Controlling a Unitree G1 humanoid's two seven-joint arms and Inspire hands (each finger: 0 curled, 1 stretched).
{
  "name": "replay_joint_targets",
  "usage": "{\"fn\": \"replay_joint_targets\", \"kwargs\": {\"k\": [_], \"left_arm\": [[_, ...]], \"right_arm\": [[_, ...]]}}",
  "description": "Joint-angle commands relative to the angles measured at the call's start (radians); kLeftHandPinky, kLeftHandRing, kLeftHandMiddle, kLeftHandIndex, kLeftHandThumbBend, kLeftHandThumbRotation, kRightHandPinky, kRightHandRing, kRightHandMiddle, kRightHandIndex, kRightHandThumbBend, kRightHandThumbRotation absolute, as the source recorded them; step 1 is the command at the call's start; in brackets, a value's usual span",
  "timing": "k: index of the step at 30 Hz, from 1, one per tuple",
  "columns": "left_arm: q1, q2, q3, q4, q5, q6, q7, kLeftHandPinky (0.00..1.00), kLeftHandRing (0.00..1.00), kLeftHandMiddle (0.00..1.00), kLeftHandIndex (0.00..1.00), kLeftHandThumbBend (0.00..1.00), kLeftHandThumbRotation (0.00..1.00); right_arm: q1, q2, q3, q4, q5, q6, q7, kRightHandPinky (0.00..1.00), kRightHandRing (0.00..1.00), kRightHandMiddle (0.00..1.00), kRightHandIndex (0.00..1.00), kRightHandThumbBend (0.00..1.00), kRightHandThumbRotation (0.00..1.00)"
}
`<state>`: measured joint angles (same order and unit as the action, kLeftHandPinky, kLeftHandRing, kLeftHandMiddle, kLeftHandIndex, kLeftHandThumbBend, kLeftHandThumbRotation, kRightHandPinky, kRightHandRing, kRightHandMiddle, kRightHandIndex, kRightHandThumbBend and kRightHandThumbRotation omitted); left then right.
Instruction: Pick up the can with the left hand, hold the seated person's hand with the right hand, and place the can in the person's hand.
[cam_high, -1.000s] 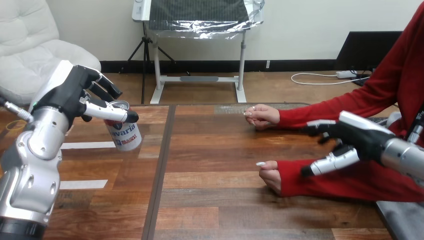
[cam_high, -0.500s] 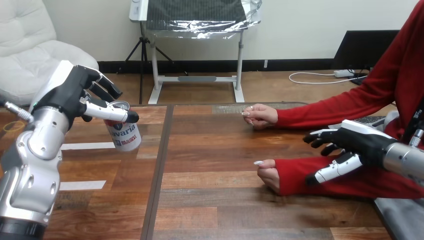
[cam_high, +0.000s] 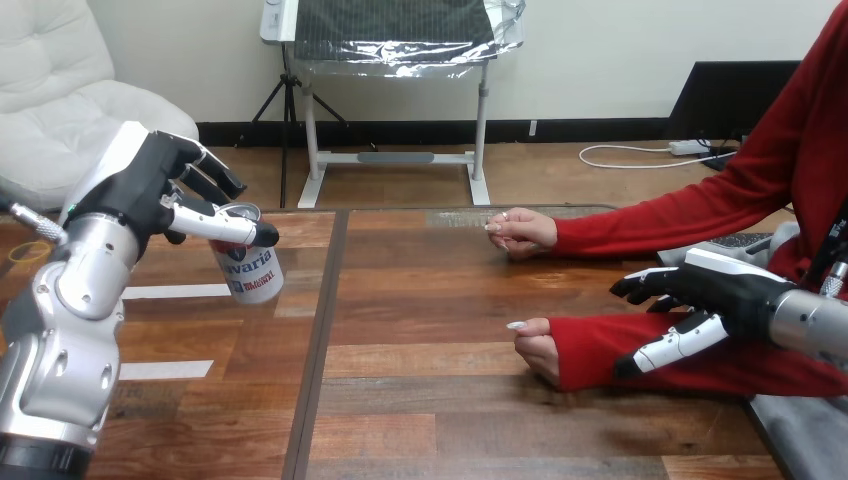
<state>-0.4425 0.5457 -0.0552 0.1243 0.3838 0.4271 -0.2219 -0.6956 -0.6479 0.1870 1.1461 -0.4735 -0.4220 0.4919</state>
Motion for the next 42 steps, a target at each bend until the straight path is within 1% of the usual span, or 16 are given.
{"fn": "replay_joint_targets", "kwargs": {"k": [1, 5, 12, 14, 17, 21, 24, 31, 38, 42], "left_arm": [[-0.092, 0.03, 0.024, -0.042, 0.003, -0.029, 0.007, 0.27, 0.33, 0.41, 0.44, 0.75, 0.0], [-0.094, 0.029, 0.025, -0.043, 0.003, -0.024, 0.004, 0.27, 0.33, 0.41, 0.44, 0.75, 0.0], [-0.097, 0.027, 0.022, -0.042, 0.003, -0.015, -0.003, 0.29, 0.34, 0.42, 0.45, 0.75, 0.0], [-0.098, 0.026, 0.022, -0.041, 0.003, -0.015, -0.003, 0.29, 0.34, 0.42, 0.45, 0.75, 0.0], [-0.099, 0.026, 0.021, -0.038, 0.003, -0.015, -0.005, 0.29, 0.35, 0.42, 0.45, 0.75, 0.0], [-0.098, 0.026, 0.019, -0.034, 0.005, -0.026, -0.003, 0.29, 0.35, 0.42, 0.45, 0.75, 0.0], [-0.097, 0.027, 0.019, -0.032, 0.005, -0.034, -0.002, 0.29, 0.34, 0.42, 0.45, 0.76, 0.0], [-0.094, 0.029, 0.018, -0.032, 0.005, -0.043, -0.002, 0.28, 0.34, 0.41, 0.44, 0.76, 0.0], [-0.094, 0.029, 0.021, -0.033, 0.005, -0.042, -0.003, 0.28, 0.33, 0.41, 0.44, 0.76, 0.0], [-0.094, 0.028, 0.021, -0.035, 0.006, -0.035, -0.002, 0.28, 0.33, 0.41, 0.44, 0.76, 0.0]], "right_arm": [[-0.039, -0.039, 0.003, -0.046, 0.014, 0.004, -0.008, 0.76, 0.89, 0.91, 0.9, 1.0, 0.34], [-0.032, -0.038, 0.004, -0.049, 0.016, 0.003, -0.014, 0.77, 0.89, 0.91, 0.9, 1.0, 0.32], [-0.019, -0.031, 0.015, -0.063, 0.002, 0.017, -0.054, 0.78, 0.88, 0.9, 0.88, 1.0, 0.27], [-0.017, -0.03, 0.018, -0.065, 0.001, 0.015, -0.059, 0.77, 0.86, 0.89, 0.87, 1.0, 0.25], [-0.014, -0.026, 0.027, -0.066, -0.011, 0.014, -0.081, 0.74, 0.83, 0.87, 0.86, 1.0, 0.22], [-0.008, -0.025, 0.042, -0.068, -0.027, -0.012, -0.111, 0.71, 0.8, 0.84, 0.84, 1.0, 0.18], [-0.007, -0.024, 0.05, -0.067, -0.029, -0.028, -0.12, 0.69, 0.77, 0.82, 0.82, 1.0, 0.16], [-0.01, -0.019, 0.07, -0.06, -0.039, -0.05, -0.133, 0.64, 0.73, 0.78, 0.79, 1.0, 0.16], [-0.015, -0.012, 0.086, -0.055, -0.045, -0.046, -0.138, 0.64, 0.72, 0.76, 0.76, 1.0, 0.15], [-0.016, -0.009, 0.096, -0.052, -0.044, -0.049, -0.143, 0.64, 0.7, 0.74, 0.75, 1.0, 0.12]]}}
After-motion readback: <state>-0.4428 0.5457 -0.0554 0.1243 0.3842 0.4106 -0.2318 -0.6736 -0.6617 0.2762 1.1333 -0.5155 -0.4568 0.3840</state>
